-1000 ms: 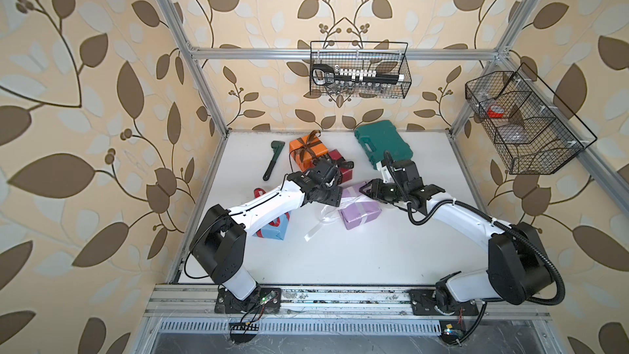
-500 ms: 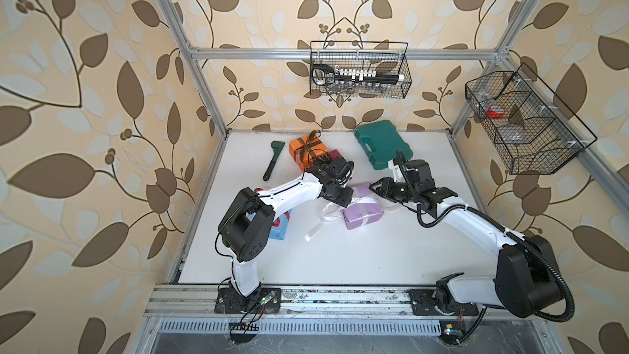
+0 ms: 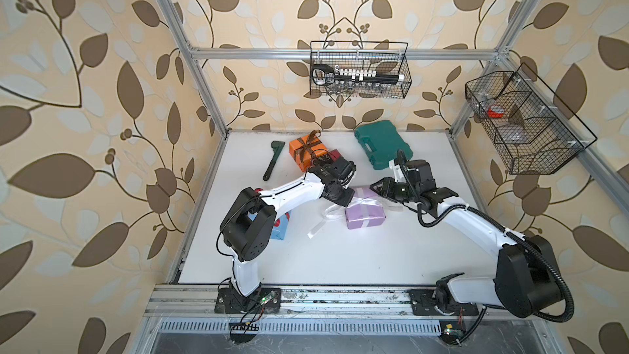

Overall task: Untie the ribbon bows on the gift boxes
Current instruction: Untie the ribbon from the gift box.

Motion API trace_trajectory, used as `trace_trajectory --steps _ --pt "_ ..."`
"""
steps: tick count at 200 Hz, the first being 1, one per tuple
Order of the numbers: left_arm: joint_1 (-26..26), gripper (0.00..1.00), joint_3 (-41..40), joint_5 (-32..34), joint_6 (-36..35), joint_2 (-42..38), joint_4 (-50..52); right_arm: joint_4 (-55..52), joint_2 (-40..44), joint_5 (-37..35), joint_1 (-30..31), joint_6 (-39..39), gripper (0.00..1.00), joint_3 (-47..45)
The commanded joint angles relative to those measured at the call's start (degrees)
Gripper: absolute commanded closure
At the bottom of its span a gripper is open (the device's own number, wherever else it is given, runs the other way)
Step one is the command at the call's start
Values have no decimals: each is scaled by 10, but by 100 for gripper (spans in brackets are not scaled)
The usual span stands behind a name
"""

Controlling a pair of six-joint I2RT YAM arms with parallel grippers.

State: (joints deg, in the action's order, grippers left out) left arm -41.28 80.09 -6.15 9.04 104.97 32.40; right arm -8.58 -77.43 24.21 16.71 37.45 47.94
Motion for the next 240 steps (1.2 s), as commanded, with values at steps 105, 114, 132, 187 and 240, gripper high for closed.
trace_trajectory --steps 105,114,132,187,240 --pt "207 100 -252 55 214 -211 -46 11 0 44 6 21 62 -26" --pt "224 100 -261 60 229 -213 -45 14 0 45 12 24 62 -32" --pt "264 100 -283 44 264 -211 -53 14 -1 46 18 31 62 -43" --pt "290 26 -275 -32 275 -191 -76 44 -12 52 46 63 61 -59" --pt "227 8 -208 -59 234 -180 -55 -20 -33 12 61 -86 54 18"
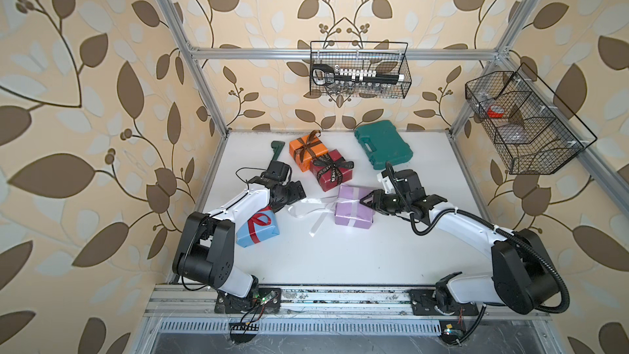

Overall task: Untie the ribbon bows on the gift boxes
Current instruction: Untie the ribbon from the gift box.

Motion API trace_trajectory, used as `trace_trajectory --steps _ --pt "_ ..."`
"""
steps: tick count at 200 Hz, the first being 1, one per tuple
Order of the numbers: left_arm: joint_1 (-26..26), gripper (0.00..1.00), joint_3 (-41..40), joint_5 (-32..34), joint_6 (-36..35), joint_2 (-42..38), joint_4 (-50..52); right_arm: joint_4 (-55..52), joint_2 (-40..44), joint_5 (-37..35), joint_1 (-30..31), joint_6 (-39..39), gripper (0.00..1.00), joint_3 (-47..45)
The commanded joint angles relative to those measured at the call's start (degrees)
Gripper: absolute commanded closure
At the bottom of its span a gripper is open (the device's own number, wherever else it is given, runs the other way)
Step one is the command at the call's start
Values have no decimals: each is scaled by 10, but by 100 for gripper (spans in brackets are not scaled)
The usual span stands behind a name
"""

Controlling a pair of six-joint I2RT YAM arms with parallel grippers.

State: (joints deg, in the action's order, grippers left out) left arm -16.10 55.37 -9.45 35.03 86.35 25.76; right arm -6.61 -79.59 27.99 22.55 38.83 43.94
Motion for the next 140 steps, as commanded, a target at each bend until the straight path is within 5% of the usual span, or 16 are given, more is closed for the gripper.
trace_trajectory --steps 1,70,140 --pt "-26 8 40 -27 -27 6 11 -41 -12 -27 3 -105 54 61" --pt "-59 9 61 -49 -40 16 23 -172 -131 -62 49 -350 55 205" --pt "-58 9 48 -34 -40 0 24 -215 -203 -200 142 -431 58 259"
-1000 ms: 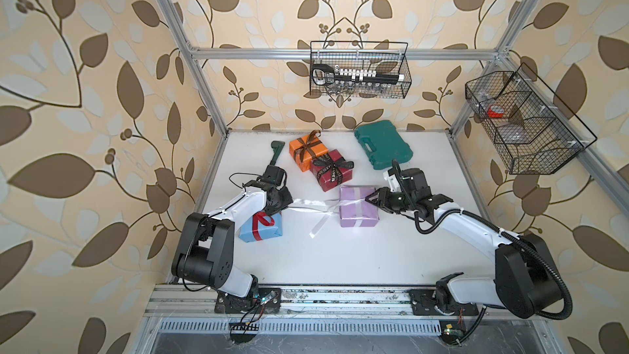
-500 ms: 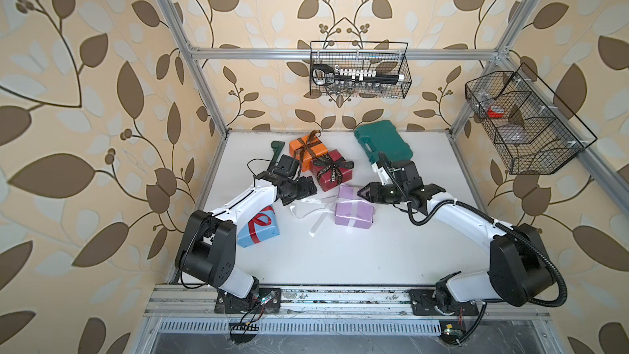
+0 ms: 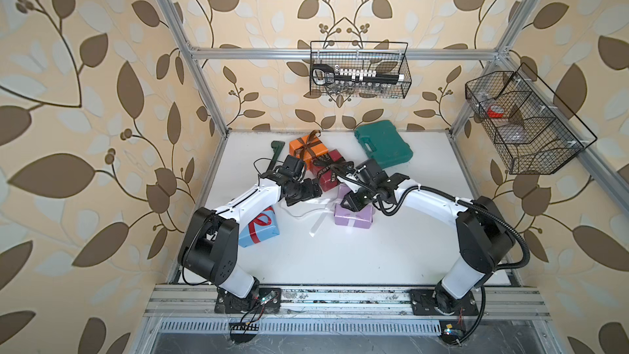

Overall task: Untie the ribbon bows on the gift boxes
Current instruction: Untie the ribbon from the gift box.

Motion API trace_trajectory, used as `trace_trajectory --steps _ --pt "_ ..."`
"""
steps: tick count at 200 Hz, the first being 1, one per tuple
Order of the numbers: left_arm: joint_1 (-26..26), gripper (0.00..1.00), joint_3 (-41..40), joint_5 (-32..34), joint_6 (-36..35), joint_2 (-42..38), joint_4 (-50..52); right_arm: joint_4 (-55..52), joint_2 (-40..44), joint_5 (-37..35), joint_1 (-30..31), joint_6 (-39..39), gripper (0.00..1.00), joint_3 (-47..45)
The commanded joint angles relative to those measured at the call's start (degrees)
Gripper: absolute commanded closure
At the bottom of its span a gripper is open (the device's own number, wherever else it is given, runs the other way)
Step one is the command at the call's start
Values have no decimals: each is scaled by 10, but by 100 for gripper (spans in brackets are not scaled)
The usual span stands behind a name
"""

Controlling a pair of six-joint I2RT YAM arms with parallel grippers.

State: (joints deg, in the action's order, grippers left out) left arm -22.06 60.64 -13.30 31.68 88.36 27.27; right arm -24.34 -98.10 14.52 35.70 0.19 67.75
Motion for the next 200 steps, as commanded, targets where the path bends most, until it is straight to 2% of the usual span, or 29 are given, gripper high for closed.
trace_trajectory --steps 1,20,46,81,114,136,151,200 --pt "1 9 -5 4 -7 -21 9 -38 -18 -69 11 -45 58 22" --pt "2 9 -8 3 -7 -22 7 -50 -28 -109 23 -54 70 23" --pt "2 9 -11 1 -6 -24 3 -56 -28 -119 23 -52 100 23" --pt "2 9 -10 -3 -5 -25 3 -43 9 -103 21 -14 100 12" --pt "2 10 -8 -11 -6 -24 -2 23 118 -84 -7 95 100 -65" --pt "2 10 -8 -18 -5 -19 -12 95 212 -63 -60 188 100 -156" --pt "1 11 -7 -25 -3 -13 -17 132 269 -74 -102 243 100 -216" --pt "-9 11 1 -35 -1 -4 -23 137 408 -133 -260 361 100 -337"
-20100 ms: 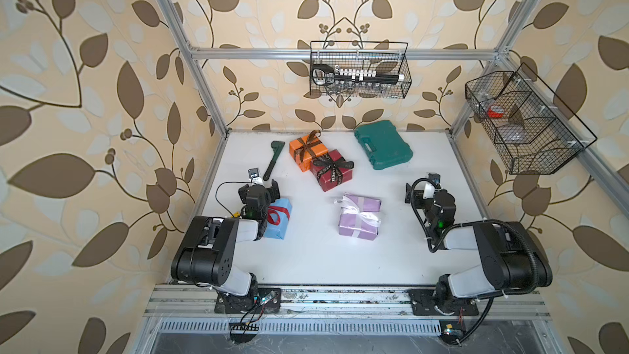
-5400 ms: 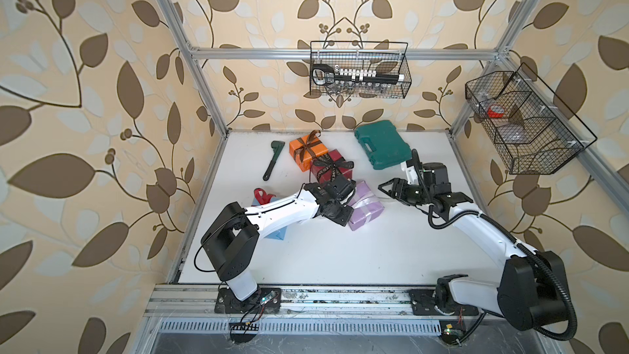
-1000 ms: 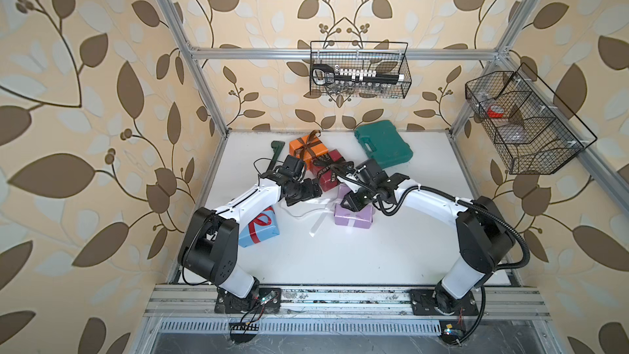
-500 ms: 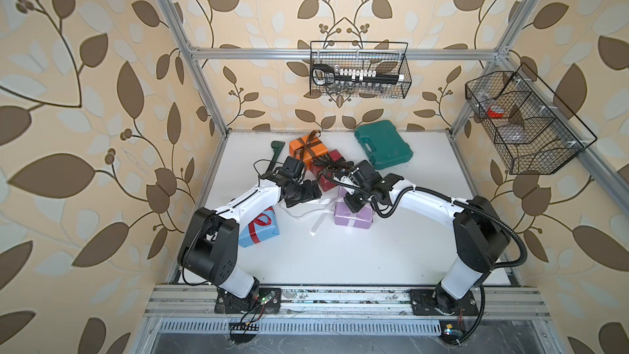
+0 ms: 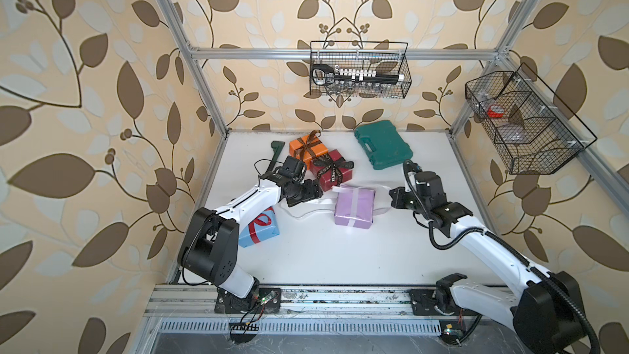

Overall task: Untie the ribbon bows on the gift boxes
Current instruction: Untie the ribbon from the gift box, then pull the ribbon from the gift box.

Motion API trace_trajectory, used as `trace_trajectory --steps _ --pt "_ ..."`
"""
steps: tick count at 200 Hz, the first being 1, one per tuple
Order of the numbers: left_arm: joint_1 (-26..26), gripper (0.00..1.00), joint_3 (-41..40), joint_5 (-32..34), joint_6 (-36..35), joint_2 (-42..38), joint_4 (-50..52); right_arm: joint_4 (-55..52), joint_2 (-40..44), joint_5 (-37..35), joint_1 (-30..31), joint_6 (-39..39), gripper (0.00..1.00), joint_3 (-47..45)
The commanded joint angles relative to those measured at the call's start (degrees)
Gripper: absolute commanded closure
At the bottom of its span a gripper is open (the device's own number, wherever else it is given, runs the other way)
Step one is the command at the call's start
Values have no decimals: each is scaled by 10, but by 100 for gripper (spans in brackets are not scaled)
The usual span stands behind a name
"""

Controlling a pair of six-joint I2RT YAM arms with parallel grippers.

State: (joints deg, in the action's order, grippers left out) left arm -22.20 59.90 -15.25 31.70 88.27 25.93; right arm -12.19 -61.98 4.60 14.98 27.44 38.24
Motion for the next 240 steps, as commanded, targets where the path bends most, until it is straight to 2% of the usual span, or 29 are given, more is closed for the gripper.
trace_trajectory --steps 1,23,34,54,59,63,88,97,127,141,153,162,191,217,240 --pt "-8 11 8 -15 -1 -3 -10 16 49 -36 -56 90 100 -44" --pt "-11 11 9 -19 -1 -2 -10 8 76 -43 -108 124 99 -75" --pt "-13 11 9 -21 -1 -1 -10 8 72 -30 -122 136 76 -81" --pt "-19 12 8 -26 -2 1 -12 5 42 20 -128 130 22 -63" --pt "-21 13 9 -28 -3 2 -13 2 31 31 -128 123 4 -52" --pt "-22 13 9 -29 -5 2 -13 -1 20 39 -128 121 1 -44" --pt "-31 15 11 -39 -8 8 -18 -68 -46 34 -129 125 0 24" --pt "-33 16 11 -44 -8 9 -22 -82 -68 55 -131 104 1 45" --pt "-44 19 12 -75 -24 17 -40 -7 -63 185 -125 77 19 34" --pt "-49 22 9 -92 -30 20 -56 13 -58 224 -103 78 31 41" --pt "-50 23 3 -111 -30 22 -76 17 -62 248 -75 79 36 54" --pt "-51 23 0 -126 -31 23 -92 17 -68 257 -54 80 41 62" --pt "-53 24 -2 -155 -38 33 -122 42 -96 294 4 111 47 69" --pt "-58 24 4 -153 -41 46 -127 77 -131 304 53 137 59 67" --pt "-68 24 11 -142 -47 60 -121 94 -154 296 73 155 60 61"
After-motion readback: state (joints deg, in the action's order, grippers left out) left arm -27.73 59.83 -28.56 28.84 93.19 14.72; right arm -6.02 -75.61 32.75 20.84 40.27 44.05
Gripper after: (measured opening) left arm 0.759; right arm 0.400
